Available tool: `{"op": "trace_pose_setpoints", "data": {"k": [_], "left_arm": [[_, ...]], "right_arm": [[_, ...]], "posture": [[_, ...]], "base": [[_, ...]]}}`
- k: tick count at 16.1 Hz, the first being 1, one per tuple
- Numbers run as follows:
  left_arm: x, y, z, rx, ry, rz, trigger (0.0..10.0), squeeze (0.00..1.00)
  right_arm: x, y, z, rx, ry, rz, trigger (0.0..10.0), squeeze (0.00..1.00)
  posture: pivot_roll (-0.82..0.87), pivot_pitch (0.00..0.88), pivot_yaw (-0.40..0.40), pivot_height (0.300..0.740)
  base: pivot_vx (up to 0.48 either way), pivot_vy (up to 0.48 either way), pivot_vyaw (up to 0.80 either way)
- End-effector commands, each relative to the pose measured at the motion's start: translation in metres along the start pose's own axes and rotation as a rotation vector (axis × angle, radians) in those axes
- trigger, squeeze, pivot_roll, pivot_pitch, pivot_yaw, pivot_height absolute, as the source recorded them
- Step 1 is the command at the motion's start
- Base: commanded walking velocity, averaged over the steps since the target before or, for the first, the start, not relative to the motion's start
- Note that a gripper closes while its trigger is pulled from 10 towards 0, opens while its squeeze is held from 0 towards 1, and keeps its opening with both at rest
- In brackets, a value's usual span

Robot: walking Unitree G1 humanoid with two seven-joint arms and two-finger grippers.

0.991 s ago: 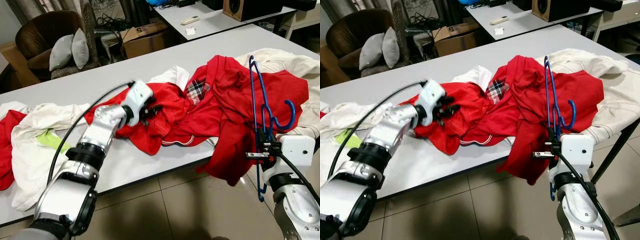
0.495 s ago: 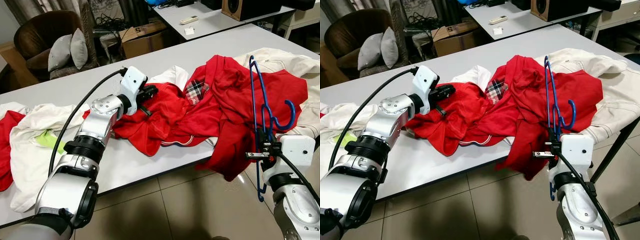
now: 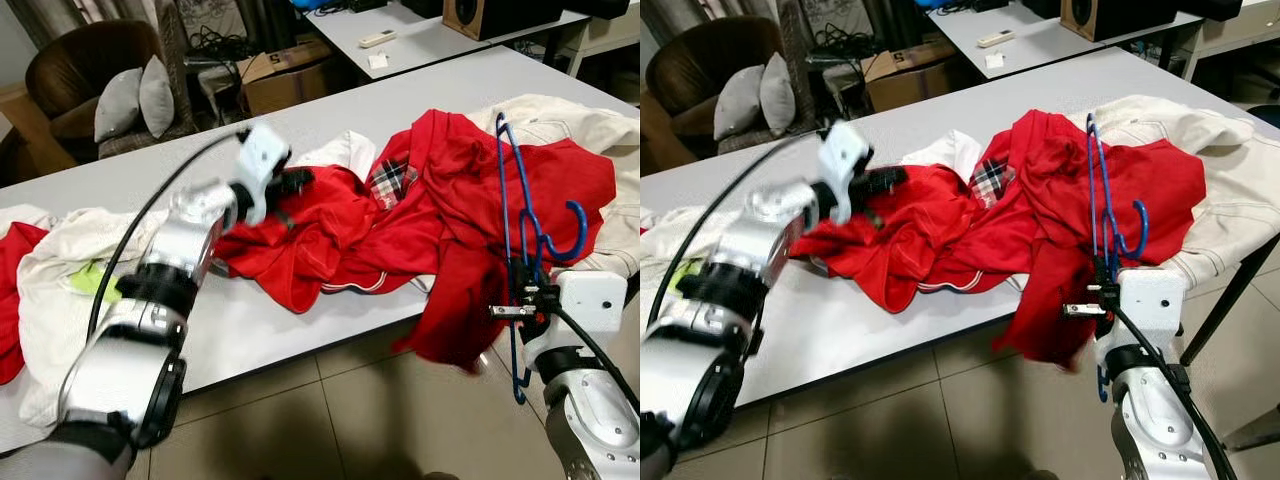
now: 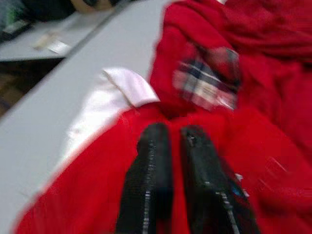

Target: Hang hanger

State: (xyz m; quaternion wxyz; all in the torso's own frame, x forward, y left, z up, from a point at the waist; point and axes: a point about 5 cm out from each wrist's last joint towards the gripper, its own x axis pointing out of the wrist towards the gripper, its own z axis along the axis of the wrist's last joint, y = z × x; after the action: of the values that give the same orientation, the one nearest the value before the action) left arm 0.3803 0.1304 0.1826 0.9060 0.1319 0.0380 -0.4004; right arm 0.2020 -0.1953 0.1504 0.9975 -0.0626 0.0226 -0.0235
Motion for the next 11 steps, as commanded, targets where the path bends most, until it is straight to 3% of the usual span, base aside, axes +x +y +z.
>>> {"op": "trace_pose_setpoints", "data": {"k": [1,4,7,11], "left_arm": [[-0.008,-0.001,-0.003,-0.004,-0.008,-0.040,10.0,1.00],[-0.013,-0.009,-0.012,0.002,-0.024,-0.041,10.0,1.00],[-0.017,-0.019,-0.015,0.033,-0.065,-0.055,10.0,1.00],[-0.017,-0.032,-0.014,0.000,-0.135,-0.087,10.0,1.00]], "right_arm": [[-0.001,0.004,-0.006,-0.002,0.041,0.068,10.0,0.00],[-0.003,0.000,-0.006,-0.098,0.072,0.167,10.0,0.00],[-0.001,-0.002,-0.003,-0.158,0.068,0.188,10.0,0.00],[-0.001,-0.004,-0.004,-0.156,0.087,0.199,10.0,0.00]], "posture": [[-0.22,0.000,0.195,0.740],[-0.20,0.000,0.141,0.740],[-0.20,0.000,0.098,0.740],[-0.19,0.000,0.069,0.740]], "base": [[0.000,0.000,0.00],[0.000,0.000,0.00],[0.000,0.000,0.00],[0.000,0.000,0.00]]}}
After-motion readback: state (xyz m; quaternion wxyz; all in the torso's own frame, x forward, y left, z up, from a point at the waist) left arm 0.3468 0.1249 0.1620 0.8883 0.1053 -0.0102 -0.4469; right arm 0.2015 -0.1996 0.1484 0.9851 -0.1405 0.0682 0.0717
